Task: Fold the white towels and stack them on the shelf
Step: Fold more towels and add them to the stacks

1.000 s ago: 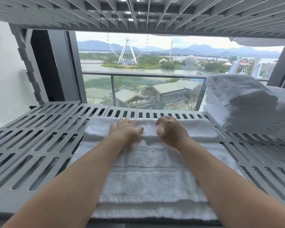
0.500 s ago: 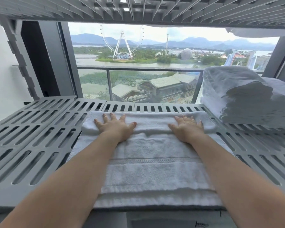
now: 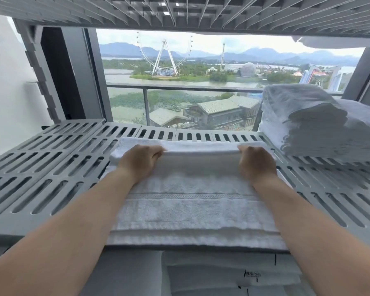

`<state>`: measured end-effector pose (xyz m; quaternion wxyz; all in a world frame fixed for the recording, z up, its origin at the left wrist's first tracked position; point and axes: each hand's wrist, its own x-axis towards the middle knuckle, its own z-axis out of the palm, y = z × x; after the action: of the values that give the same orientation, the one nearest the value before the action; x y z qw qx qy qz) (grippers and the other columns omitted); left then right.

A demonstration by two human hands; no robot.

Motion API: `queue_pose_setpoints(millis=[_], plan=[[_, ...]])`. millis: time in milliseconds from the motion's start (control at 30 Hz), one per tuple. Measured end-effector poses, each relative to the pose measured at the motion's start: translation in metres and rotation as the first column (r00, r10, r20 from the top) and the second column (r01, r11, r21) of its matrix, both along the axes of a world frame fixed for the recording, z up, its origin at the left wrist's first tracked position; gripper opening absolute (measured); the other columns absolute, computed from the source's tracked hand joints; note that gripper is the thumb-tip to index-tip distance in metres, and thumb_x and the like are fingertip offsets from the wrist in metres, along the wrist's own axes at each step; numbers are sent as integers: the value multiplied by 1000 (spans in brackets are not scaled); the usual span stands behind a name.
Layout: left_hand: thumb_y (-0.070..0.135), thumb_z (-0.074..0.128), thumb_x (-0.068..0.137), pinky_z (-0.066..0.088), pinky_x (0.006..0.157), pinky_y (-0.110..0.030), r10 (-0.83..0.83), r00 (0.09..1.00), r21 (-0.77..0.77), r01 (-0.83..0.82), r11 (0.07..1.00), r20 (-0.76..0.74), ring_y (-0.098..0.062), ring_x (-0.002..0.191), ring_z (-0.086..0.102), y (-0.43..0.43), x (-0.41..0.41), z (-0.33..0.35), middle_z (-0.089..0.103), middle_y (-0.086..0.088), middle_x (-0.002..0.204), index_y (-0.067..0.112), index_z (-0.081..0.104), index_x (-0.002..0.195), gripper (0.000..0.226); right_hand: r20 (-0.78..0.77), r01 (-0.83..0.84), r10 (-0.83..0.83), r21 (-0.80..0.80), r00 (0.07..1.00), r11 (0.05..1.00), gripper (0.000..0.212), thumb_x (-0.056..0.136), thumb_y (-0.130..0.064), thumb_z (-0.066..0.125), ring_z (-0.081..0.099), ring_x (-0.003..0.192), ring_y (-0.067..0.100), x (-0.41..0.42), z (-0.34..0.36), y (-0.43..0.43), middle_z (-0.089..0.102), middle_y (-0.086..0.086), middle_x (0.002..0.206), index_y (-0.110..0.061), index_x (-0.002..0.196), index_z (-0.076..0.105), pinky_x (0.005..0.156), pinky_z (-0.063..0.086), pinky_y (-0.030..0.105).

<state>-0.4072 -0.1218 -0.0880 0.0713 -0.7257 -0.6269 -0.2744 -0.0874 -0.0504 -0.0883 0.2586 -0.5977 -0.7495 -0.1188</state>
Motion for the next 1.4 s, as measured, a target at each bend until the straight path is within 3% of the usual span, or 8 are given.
queue_pose_setpoints(millis=[200, 433, 633, 767, 900, 1033, 1200, 1400], plan=[[21, 55, 101, 51, 74, -23, -58, 996, -145, 48, 988, -66, -13, 87, 67, -13, -3, -2, 74, 5, 103, 24, 72, 113, 21, 101, -9, 18, -85, 995, 996, 22, 81, -7, 47, 63, 67, 32, 2, 0, -17, 64, 13, 66, -12, 71, 67, 57, 44, 30], [10, 55, 94, 45, 59, -28, 157, 962, 98, -138, 986, -224, -16, 67, 64, -24, 0, -8, 73, 7, 82, 27, 76, 100, 28, 36, -30, 37, -161, 999, 986, 26, 83, -9, 46, 63, 69, 30, 2, -4, -15, 66, 10, 72, -13, 79, 71, 63, 55, 34], [10, 57, 91, 48, 55, -25, 133, 969, 219, -87, 972, -206, -15, 57, 62, -28, 5, -9, 71, 9, 72, 21, 77, 81, 25, -43, -10, 2, -180, 999, 984, 28, 91, -18, 40, 46, 58, 19, 1, -10, -6, 63, 12, 75, -11, 69, 56, 49, 28, 29], [7, 55, 85, 46, 58, -25, 122, 986, 169, -102, 980, -113, -14, 73, 63, -29, 3, -10, 69, 9, 85, 23, 72, 90, 24, -141, -17, -30, -322, 990, 946, 26, 96, -37, 46, 55, 97, 27, 2, -16, -1, 63, 10, 110, -16, 107, 56, 83, 44, 38], [1, 50, 82, 52, 80, -31, 30, 998, -111, -35, 993, -48, -14, 91, 60, -27, -4, -11, 63, 10, 103, 30, 63, 111, 43, -46, 62, -93, -444, 995, 894, 61, 99, -45, 33, 24, 150, 25, 6, -21, 4, 28, 8, 162, -17, 153, 30, 122, 11, 48], [0, 52, 91, 57, 72, -34, 105, 993, -69, -110, 992, -61, -13, 77, 63, -24, -8, -12, 71, 7, 91, 34, 71, 109, 43, 16, 91, -95, -492, 995, 866, 65, 100, -48, 23, 4, 155, 22, 4, -23, 7, 7, 2, 168, -23, 160, 16, 123, -2, 49], [7, 57, 86, 54, 53, -26, 102, 972, 262, -43, 964, -214, -14, 51, 63, -34, 1, -5, 74, 8, 76, 26, 79, 89, 29, 27, 98, -98, -492, 995, 865, 65, 100, -50, 21, 2, 155, 21, 4, -26, 9, 5, -1, 168, -26, 159, 14, 123, -4, 49], [9, 53, 90, 37, 52, -23, 300, 935, 48, -296, 954, -187, -12, 60, 58, -35, 0, -8, 64, 11, 73, 29, 70, 87, 27, -6, 49, -59, -478, 998, 877, 64, 100, -52, 25, 9, 154, 23, 7, -21, 5, 14, 1, 168, -24, 157, 24, 123, 1, 52]])
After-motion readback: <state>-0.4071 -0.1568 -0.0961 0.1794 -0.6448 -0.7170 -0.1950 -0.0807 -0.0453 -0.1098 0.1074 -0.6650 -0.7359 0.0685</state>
